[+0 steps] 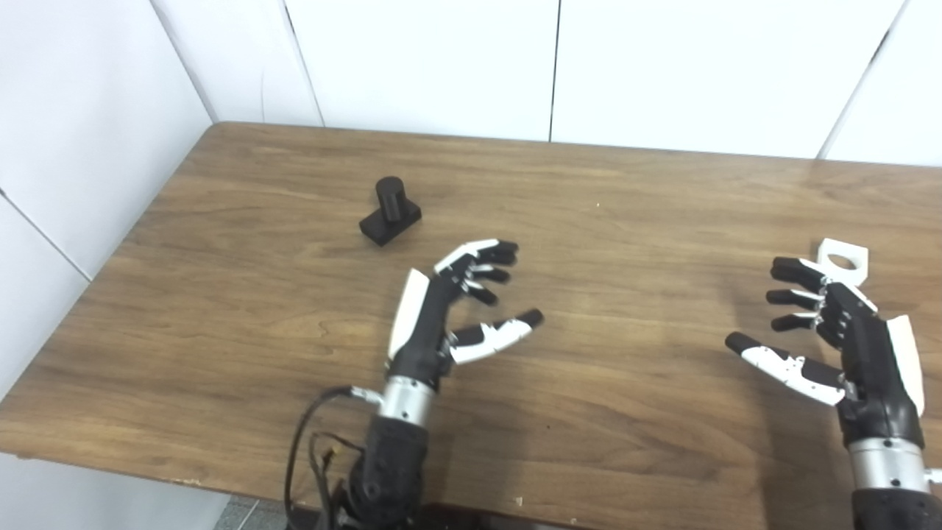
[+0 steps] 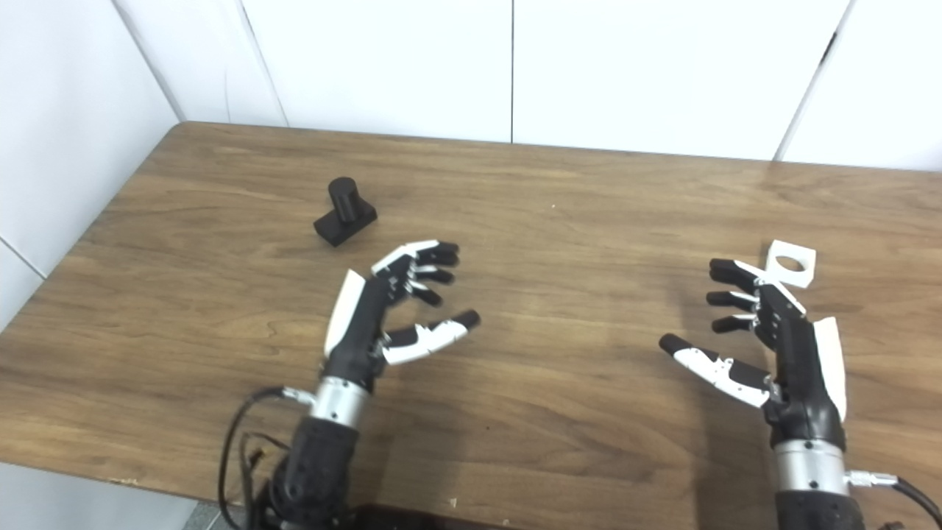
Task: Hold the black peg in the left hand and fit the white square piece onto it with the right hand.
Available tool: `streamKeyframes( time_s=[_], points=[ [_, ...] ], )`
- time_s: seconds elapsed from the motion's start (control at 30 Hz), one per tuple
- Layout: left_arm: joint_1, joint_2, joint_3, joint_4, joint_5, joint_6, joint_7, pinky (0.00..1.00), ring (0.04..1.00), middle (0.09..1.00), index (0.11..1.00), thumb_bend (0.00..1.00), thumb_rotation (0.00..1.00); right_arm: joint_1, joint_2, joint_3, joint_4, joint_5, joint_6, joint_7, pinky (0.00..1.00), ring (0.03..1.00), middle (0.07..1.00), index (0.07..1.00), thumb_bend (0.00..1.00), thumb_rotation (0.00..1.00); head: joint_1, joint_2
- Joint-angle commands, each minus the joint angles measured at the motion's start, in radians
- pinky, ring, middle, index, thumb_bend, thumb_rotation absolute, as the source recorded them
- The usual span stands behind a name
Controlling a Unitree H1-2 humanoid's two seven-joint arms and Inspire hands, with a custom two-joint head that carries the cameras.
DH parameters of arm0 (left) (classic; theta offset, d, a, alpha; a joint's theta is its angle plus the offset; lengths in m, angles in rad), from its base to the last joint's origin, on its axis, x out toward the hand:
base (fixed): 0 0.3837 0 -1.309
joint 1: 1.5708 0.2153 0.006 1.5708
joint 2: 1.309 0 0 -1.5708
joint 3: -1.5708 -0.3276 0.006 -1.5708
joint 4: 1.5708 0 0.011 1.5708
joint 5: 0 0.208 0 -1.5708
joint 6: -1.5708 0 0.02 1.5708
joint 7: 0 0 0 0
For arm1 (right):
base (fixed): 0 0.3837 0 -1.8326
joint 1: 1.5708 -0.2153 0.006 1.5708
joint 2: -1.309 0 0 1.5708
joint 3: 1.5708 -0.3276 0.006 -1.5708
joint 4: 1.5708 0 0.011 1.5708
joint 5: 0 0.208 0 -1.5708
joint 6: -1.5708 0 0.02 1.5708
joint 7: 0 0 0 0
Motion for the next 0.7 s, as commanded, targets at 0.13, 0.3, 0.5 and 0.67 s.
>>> streamKeyframes(
  time_s=[0.13,0.3,0.5,0.67],
  points=[
    [-0.088,0.061,0.042,-0.078,0.051,0.064,-0.014,0.53,0.643,0.696,0.674,0.65,0.11,0.011,-0.013,-0.01,-0.042,0.009,-0.006,-0.002,0.5,0.65,0.736,0.713,0.63,0.07,-0.008,0.0],
    [-0.135,0.101,0.047,-0.089,0.116,0.127,-0.027,0.57,0.661,0.697,0.678,0.67,0.14,0.007,-0.025,-0.015,-0.045,0.004,-0.002,0.004,0.51,0.65,0.73,0.71,0.63,0.08,-0.011,-0.002],
    [-0.196,0.15,0.046,-0.066,0.237,0.158,-0.02,0.57,0.673,0.715,0.684,0.66,0.16,0.002,-0.032,-0.025,-0.059,0.011,0.012,0.013,0.51,0.649,0.731,0.707,0.64,0.04,-0.002,-0.006],
    [-0.241,0.184,0.063,-0.04,0.261,0.191,-0.029,0.57,0.695,0.744,0.694,0.65,0.18,-0.001,-0.029,-0.03,-0.063,0.014,0.022,0.02,0.52,0.654,0.732,0.709,0.64,0.03,0.006,-0.008]
  ],
)
